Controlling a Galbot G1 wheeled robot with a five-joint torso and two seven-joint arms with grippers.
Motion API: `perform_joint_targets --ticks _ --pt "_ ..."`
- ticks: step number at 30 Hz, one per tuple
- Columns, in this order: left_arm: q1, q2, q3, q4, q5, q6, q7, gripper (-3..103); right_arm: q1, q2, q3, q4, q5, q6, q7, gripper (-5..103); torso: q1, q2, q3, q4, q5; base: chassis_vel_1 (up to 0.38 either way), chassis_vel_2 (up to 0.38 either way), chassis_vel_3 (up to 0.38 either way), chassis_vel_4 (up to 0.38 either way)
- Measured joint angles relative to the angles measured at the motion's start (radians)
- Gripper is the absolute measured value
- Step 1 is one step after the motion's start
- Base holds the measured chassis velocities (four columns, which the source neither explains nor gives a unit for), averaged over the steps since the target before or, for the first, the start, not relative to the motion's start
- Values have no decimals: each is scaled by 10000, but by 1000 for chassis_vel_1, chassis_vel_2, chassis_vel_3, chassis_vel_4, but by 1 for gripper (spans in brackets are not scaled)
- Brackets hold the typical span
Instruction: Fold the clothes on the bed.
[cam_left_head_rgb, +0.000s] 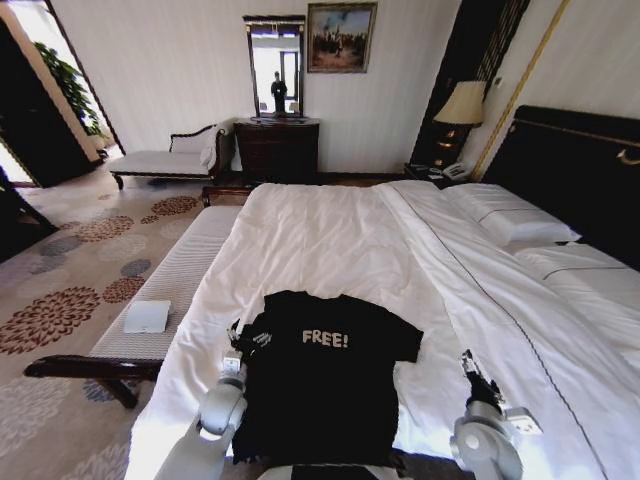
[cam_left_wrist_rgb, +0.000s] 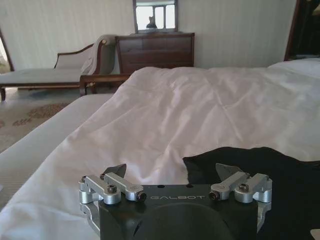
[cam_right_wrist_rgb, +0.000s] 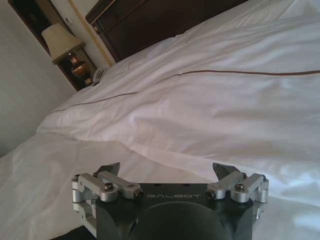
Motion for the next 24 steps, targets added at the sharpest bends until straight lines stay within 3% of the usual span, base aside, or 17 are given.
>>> perform_joint_targets --ticks 1,3,5,7,9,12,15,24 --pt "24 281 -202 -490 -91 1685 -231 100 3 -54 -54 -165 7 -21 5 100 0 0 0 -11 -3 0 0 0 0" --pt "123 391 -186 -462 18 2073 -232 100 -5 -70 -37 -217 10 -21 5 100 -1 0 0 -9 -1 0 0 0 0" --pt "212 408 -122 -304 325 2091 -204 100 0 -80 -29 -232 17 -20 5 100 -1 0 0 -8 -2 0 0 0 0" --pt "342 334 83 140 1007 1531 23 100 16 -84 -31 -233 24 -19 6 100 0 0 0 -8 -2 0 0 0 0" --pt "354 288 155 254 1172 1289 87 100 22 -81 -35 -233 24 -20 7 100 0 0 1 -6 -3 0 0 0 0" --pt "282 71 471 854 1848 223 244 100 32 -56 -65 -241 19 -22 14 100 0 0 0 -9 -3 0 0 0 0" --pt "204 1 653 1193 2036 -80 279 100 28 -42 -70 -258 14 -22 20 100 0 0 0 -9 -2 0 0 0 0" --pt "-12 -135 837 1797 1919 -117 303 103 -1 -3 -68 -308 6 -23 48 100 0 0 0 -8 -2 0 0 0 0"
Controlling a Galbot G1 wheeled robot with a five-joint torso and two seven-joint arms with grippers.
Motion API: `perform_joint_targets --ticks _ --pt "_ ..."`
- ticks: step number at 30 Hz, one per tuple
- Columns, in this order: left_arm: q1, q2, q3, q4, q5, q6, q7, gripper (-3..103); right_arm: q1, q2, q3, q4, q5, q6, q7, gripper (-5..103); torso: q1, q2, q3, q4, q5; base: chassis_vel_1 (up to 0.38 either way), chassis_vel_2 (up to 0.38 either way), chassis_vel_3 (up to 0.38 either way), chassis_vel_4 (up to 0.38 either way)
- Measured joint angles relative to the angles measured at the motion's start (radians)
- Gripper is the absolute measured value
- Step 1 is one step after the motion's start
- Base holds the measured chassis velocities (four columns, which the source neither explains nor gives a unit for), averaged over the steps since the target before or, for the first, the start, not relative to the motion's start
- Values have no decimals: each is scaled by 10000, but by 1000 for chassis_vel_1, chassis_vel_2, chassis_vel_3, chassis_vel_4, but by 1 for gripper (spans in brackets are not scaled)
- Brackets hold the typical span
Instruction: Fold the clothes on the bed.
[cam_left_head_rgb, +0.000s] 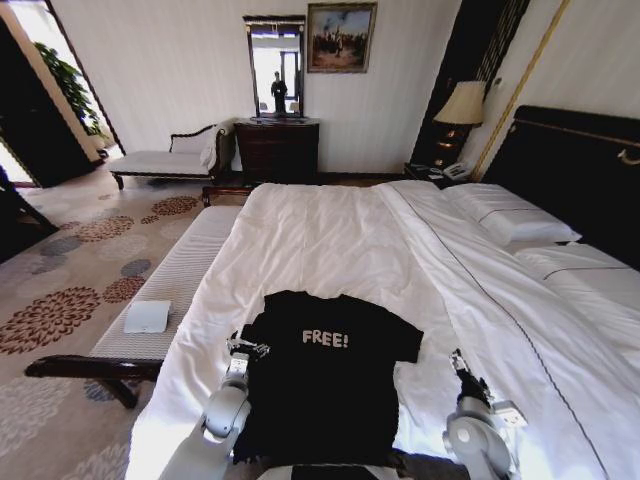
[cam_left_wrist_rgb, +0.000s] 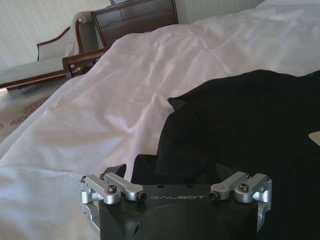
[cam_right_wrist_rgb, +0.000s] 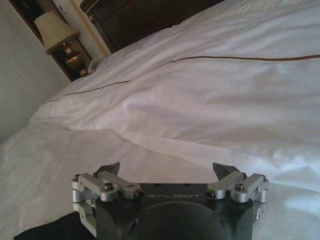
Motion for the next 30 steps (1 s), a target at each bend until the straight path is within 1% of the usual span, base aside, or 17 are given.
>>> perform_joint_targets --ticks 1,3,8,12,13,15,16,17,18,19,20,21,22,24,26,27,30 --pt "-14 -6 9 40 -1 -10 2 103 0 4 0 -1 -2 0 2 100 -1 0 0 0 0 0 0 0 0" --pt "-108 -54 77 285 -5 -96 16 99 1 32 0 -6 -6 0 13 100 0 0 0 0 0 0 0 0 0" --pt "-214 -162 177 524 9 -230 36 94 -12 66 -1 -10 -17 0 32 100 0 -1 0 0 0 0 0 0 0" --pt "-298 -390 342 800 11 -427 70 74 -53 99 2 -18 -35 -1 54 100 -1 -1 0 0 0 0 0 0 0" --pt "-298 -390 342 800 11 -427 70 74 -53 99 2 -18 -35 -1 54 100 -1 -1 0 0 0 0 0 0 0" --pt "-310 -486 396 882 30 -540 83 62 -72 122 10 -19 -52 -1 62 100 0 0 0 0 0 0 0 0 0" --pt "-311 -507 406 896 34 -570 84 62 -80 131 12 -19 -58 -1 64 100 0 -1 0 0 0 0 0 0 0" --pt "-316 -570 419 934 38 -681 89 57 -105 162 15 -19 -79 -1 68 100 0 -1 0 0 0 0 0 0 0" --pt "-316 -570 419 934 38 -681 89 57 -105 162 15 -19 -79 -1 68 100 0 -1 0 0 0 0 0 0 0" --pt "-318 -581 419 938 39 -699 88 51 -109 167 15 -19 -85 -1 69 100 0 0 0 0 0 0 0 0 0" --pt "-324 -603 419 947 39 -742 89 51 -123 185 15 -19 -111 -1 70 100 0 0 0 0 0 0 0 0 0" --pt "-337 -621 402 966 39 -802 85 40 -136 205 15 -19 -146 0 71 100 0 0 0 0 0 0 0 0 0" --pt "-342 -627 378 972 39 -840 76 34 -143 222 13 -19 -167 2 72 100 0 0 0 -1 0 0 0 0 0" --pt "-343 -627 358 972 38 -858 73 34 -147 230 11 -19 -175 3 73 100 0 -1 0 0 0 0 0 0 0" --pt "-339 -615 249 959 21 -926 67 23 -159 263 4 -19 -210 5 75 100 0 -1 0 0 0 0 0 0 0" --pt "-331 -604 189 940 -2 -965 61 19 -163 278 0 -19 -239 9 75 100 0 0 0 -1 0 0 0 0 0" --pt "-325 -595 122 930 -16 -1018 51 19 -166 292 -8 -27 -268 15 75 100 0 0 0 -1 -1 0 0 0 0"
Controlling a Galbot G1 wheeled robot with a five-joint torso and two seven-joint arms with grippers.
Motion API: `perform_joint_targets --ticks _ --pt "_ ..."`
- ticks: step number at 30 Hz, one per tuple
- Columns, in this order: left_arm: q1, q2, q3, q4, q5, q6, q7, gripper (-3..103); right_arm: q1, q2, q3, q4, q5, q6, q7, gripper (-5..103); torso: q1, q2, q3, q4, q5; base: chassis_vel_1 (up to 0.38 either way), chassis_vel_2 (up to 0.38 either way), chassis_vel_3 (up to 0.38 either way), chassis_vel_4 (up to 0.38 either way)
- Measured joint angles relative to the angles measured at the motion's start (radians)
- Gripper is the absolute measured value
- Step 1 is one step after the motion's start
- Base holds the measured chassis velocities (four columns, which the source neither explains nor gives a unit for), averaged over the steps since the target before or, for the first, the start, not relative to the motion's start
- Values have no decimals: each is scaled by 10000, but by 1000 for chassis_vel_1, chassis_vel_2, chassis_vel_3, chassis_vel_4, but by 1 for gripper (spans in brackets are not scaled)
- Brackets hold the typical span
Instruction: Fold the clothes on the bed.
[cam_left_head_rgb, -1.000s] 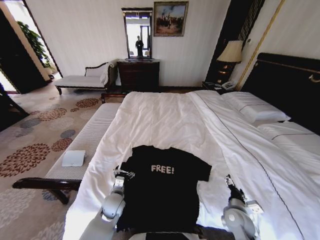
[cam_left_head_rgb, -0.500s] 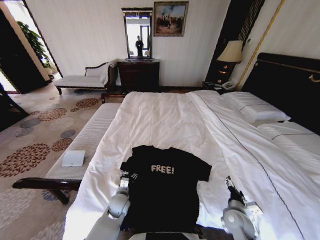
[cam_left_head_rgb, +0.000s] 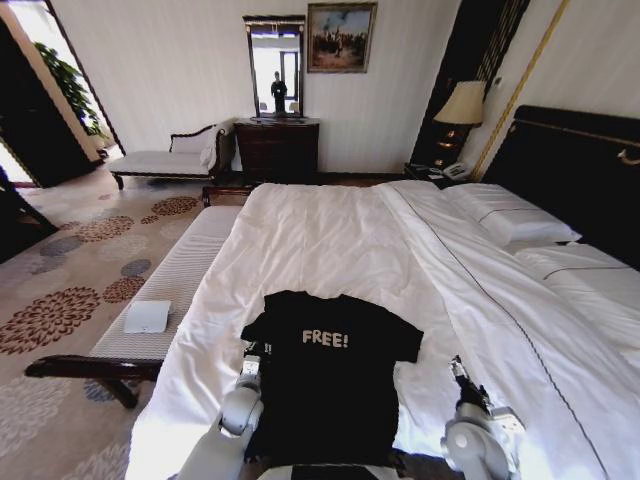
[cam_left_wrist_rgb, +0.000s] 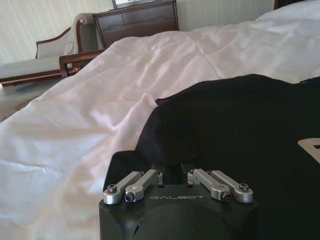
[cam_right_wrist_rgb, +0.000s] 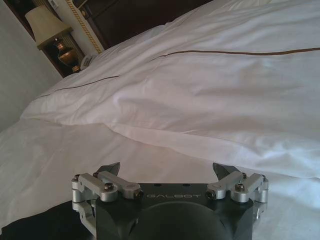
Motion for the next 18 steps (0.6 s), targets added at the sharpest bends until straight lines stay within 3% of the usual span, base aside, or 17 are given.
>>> perform_joint_targets --ticks 11,18 --pt "4 50 -372 -158 -27 -510 5 16 -4 115 -72 -51 -143 18 0 100 0 0 0 1 0 0 0 0 0" --pt "-196 73 -629 -180 -783 -904 97 17 -7 145 -70 -95 -162 31 -2 100 0 0 0 1 0 0 0 0 0"
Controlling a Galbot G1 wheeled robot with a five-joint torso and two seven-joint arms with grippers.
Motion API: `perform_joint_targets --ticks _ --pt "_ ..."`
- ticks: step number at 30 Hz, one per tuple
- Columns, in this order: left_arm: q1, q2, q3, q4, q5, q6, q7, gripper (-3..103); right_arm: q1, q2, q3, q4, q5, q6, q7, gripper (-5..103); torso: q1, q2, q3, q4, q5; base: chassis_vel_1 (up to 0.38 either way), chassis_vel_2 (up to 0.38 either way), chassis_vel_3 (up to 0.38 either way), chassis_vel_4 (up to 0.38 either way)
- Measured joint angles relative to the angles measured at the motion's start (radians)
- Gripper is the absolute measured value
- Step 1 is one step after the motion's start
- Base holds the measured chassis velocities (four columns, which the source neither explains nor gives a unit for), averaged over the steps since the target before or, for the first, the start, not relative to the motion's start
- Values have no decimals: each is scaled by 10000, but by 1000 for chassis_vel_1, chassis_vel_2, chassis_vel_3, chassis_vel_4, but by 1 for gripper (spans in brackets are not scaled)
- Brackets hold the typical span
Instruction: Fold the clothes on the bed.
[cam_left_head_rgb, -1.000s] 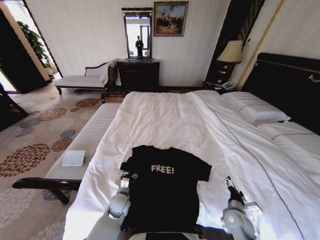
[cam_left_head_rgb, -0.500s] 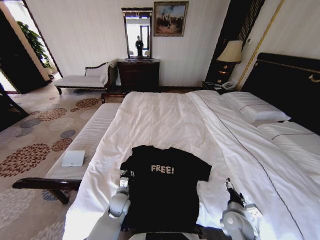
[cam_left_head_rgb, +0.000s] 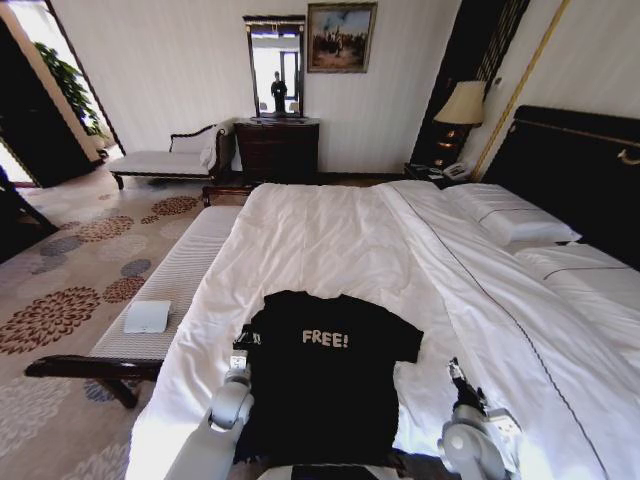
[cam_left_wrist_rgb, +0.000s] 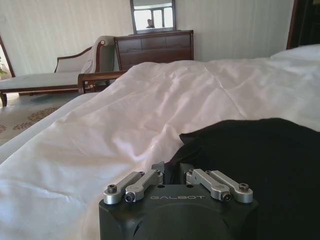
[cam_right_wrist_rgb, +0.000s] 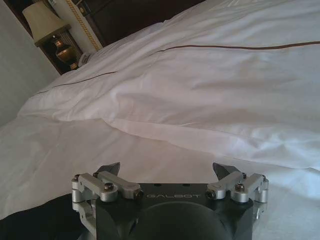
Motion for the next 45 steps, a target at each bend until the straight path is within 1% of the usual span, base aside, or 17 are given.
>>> perform_joint_targets --ticks 7,8,10,12,15,16,17,21,24,30,31,35,37,38,42,43,45 --pt "-401 -87 -311 490 -652 -156 -50 17 -4 23 1 0 -8 5 -1 100 0 0 0 1 0 0 0 0 0" --pt "-490 -104 -367 620 -731 -193 -75 19 -3 25 1 0 -7 5 -2 100 0 0 0 0 -1 0 0 0 0" --pt "-622 -145 -479 870 -833 -267 -96 18 -1 31 -6 -17 -14 7 -2 100 0 0 1 0 -1 0 0 0 0" --pt "-748 -202 -633 1098 -1021 -335 -123 11 24 37 -29 -44 -26 7 -2 100 0 0 1 0 -1 0 0 0 0" --pt "-800 -227 -743 1197 -1212 -349 -135 8 46 37 -46 -68 -34 7 -2 100 0 0 1 0 -1 0 0 0 0" --pt "-843 -234 -849 1267 -1442 -356 -156 3 62 36 -57 -92 -36 8 -2 100 0 0 0 0 0 0 0 0 0" --pt "-871 -236 -913 1301 -1600 -357 -165 1 73 34 -61 -109 -36 8 -2 100 0 -1 0 0 -1 0 0 0 0" --pt "-959 -249 -1085 1392 -1968 -362 -183 0 84 30 -65 -165 -41 12 -3 100 0 0 0 0 0 0 0 0 0" --pt "-1038 -260 -1195 1465 -2223 -362 -215 0 85 30 -67 -186 -42 16 -5 100 0 0 0 0 -1 0 0 0 0" --pt "-1290 -244 -1518 1698 -3068 -320 -372 0 86 31 -71 -227 -44 25 -9 100 0 0 0 -1 -1 0 0 0 0" --pt "-1290 -244 -1518 1698 -3068 -320 -372 0 86 31 -71 -227 -44 25 -9 100 0 0 0 -1 -1 0 0 0 0" --pt "-1464 -235 -1719 1948 -3884 -293 -611 0 92 61 -94 -271 -82 32 -17 100 0 0 1 -1 -1 0 0 0 0" --pt "-1477 -247 -1732 1969 -3959 -293 -642 0 92 66 -98 -278 -91 34 -19 100 0 0 0 -1 -1 0 0 0 0" --pt "-1528 -300 -1783 2044 -4261 -297 -743 0 92 83 -112 -296 -122 39 -22 100 0 0 0 -1 -2 0 0 0 0" --pt "-1587 -372 -1873 2179 -4844 -341 -911 0 85 106 -132 -308 -157 42 -24 100 0 -1 0 -2 -2 0 0 0 0" --pt "-1605 -392 -1915 2209 -5106 -363 -973 -3 82 112 -136 -308 -165 44 -24 100 0 -1 0 -1 -1 0 0 0 0" --pt "-1667 -439 -2054 2273 -5690 -500 -1132 7 75 116 -139 -308 -172 45 -25 100 0 -1 0 4 2 0 0 0 0"
